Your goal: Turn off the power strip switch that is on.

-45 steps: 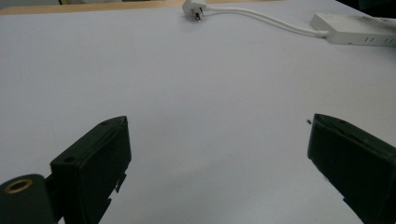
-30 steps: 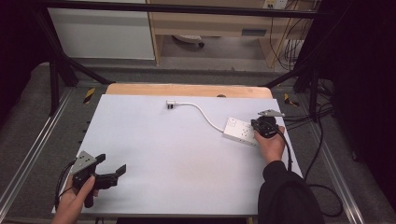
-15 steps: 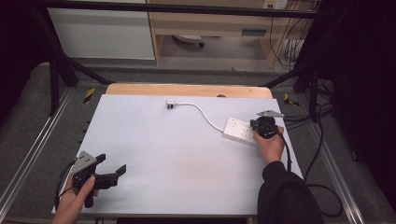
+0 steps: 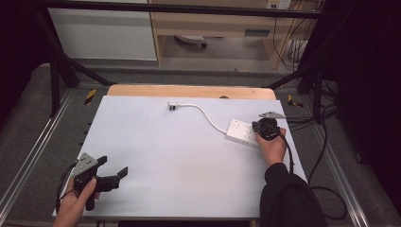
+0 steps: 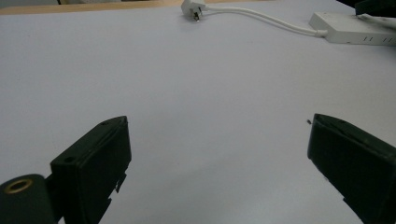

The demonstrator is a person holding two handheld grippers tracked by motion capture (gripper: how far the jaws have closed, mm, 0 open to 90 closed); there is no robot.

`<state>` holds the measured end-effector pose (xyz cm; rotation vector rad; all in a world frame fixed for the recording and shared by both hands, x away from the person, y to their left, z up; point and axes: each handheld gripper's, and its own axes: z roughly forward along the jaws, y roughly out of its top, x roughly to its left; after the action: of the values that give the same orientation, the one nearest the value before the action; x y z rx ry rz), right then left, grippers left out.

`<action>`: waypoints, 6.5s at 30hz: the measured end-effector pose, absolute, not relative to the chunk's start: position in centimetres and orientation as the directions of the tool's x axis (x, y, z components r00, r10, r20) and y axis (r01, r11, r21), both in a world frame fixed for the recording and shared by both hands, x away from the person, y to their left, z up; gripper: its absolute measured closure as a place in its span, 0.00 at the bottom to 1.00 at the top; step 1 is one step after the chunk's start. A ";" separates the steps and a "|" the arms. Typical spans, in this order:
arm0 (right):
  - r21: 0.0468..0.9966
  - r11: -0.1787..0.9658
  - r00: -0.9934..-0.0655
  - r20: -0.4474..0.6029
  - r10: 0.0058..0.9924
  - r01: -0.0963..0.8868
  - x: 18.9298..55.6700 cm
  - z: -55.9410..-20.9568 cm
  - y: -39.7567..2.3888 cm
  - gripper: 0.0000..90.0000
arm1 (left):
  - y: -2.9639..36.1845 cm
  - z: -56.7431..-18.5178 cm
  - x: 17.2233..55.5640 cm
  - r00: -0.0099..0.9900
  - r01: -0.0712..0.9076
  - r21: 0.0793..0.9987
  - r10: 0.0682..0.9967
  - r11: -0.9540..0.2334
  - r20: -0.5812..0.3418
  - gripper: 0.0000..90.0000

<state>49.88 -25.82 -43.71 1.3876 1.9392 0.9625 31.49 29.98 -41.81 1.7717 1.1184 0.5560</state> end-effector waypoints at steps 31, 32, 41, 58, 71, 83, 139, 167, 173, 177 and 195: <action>0.808 0.252 -0.329 -0.077 0.941 0.532 50.0 -43.9 -25.1 1.00 | 30.0 -41.8 31.4 0.484 0.446 0.883 0.869 -0.146 -0.101 0.07; 0.808 0.249 -0.328 -0.074 0.942 0.534 50.0 -43.9 -25.1 1.00 | 30.0 -41.8 31.4 0.484 0.446 0.883 0.869 -0.146 -0.101 0.07; 0.810 0.223 -0.308 -0.055 0.950 0.543 49.8 -44.1 -25.6 1.00 | 30.0 -41.8 31.5 0.484 0.445 0.883 0.869 -0.147 -0.100 0.07; 0.818 0.202 -0.310 -0.030 0.950 0.539 49.9 -43.6 -25.6 1.00 | 30.1 -41.8 31.5 0.485 0.444 0.883 0.869 -0.151 -0.095 0.07; 0.837 0.182 -0.330 -0.002 0.944 0.516 49.6 -42.9 -25.2 1.00 | 30.0 -41.8 31.5 0.483 0.444 0.883 0.871 -0.152 -0.093 0.07; 0.840 0.138 -0.353 0.067 0.933 0.524 49.2 -42.1 -24.8 0.52 | 30.1 -41.8 31.4 0.477 0.447 0.882 0.873 -0.147 -0.096 0.07; 0.924 0.111 -0.455 0.074 0.887 0.367 44.1 -35.6 -25.7 0.05 | 30.4 -41.7 31.2 0.471 0.451 0.883 0.875 -0.132 -0.111 0.07; 0.936 0.093 -0.433 0.068 0.899 0.339 40.1 -35.7 -29.4 0.03 | 30.6 -41.7 30.9 0.483 0.451 0.881 0.869 -0.139 -0.110 0.07; 0.931 0.104 -0.432 0.062 0.900 0.349 39.3 -36.3 -29.8 0.02 | 30.4 -41.8 30.9 0.490 0.453 0.879 0.865 -0.150 -0.105 0.07; 0.928 0.101 -0.429 0.068 0.901 0.359 38.7 -36.8 -30.0 0.02 | 30.4 -41.8 30.9 0.489 0.455 0.878 0.866 -0.149 -0.107 0.07; 0.910 0.084 -0.422 0.105 0.900 0.406 36.6 -39.5 -30.6 0.03 | 30.3 -41.9 31.0 0.491 0.462 0.873 0.865 -0.156 -0.104 0.07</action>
<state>36.59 -30.57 -39.51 1.2836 1.8751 1.3141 30.99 30.29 -41.88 1.7906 1.1190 0.5354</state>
